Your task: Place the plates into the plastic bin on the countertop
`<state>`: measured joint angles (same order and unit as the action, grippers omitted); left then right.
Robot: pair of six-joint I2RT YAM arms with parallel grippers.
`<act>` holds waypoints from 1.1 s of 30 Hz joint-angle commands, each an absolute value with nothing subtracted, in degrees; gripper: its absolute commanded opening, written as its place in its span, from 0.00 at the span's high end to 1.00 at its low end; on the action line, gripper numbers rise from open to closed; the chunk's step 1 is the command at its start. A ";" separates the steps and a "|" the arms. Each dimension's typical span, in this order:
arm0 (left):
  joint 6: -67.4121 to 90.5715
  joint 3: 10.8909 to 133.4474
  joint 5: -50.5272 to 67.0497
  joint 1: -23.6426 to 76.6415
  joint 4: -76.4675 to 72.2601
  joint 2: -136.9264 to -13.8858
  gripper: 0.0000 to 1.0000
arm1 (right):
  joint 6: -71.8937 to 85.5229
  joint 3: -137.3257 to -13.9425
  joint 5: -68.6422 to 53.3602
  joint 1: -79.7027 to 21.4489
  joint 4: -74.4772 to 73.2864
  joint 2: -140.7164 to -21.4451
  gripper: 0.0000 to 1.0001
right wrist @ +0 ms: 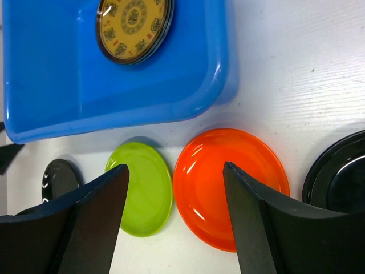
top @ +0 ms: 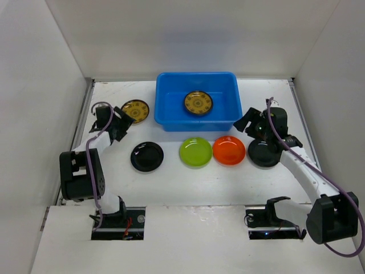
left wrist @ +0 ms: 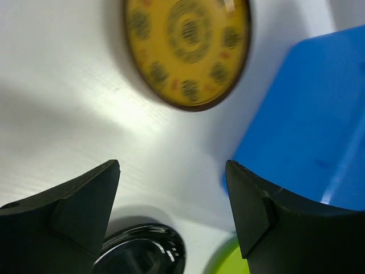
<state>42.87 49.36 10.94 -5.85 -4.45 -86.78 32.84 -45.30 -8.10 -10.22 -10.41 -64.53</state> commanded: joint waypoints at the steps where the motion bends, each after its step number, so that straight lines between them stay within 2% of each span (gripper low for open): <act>1: 46.85 47.56 12.30 -7.51 -13.78 -86.57 0.29 | 32.34 -46.85 -9.14 -10.59 -7.03 -62.85 0.27; 8: 48.86 44.03 13.18 -10.33 -22.05 -91.49 0.29 | 32.52 -45.44 -9.23 -10.59 -7.12 -60.82 0.27; 19: 52.12 48.16 13.71 -10.42 -28.82 -103.26 0.33 | 32.96 -42.10 -8.88 -9.45 -8.43 -55.20 0.27; 23: 52.64 51.50 13.62 -10.33 -29.00 -107.83 0.44 | 33.05 -41.13 -8.70 -8.57 -9.14 -53.53 0.27; 27: 53.17 55.36 13.27 -9.72 -28.65 -112.31 0.64 | 33.13 -40.43 -8.52 -7.87 -9.67 -51.95 0.27; 33: 54.92 60.81 12.83 -9.80 -28.30 -117.68 0.85 | 33.13 -40.08 -9.14 -7.16 -9.67 -51.68 0.27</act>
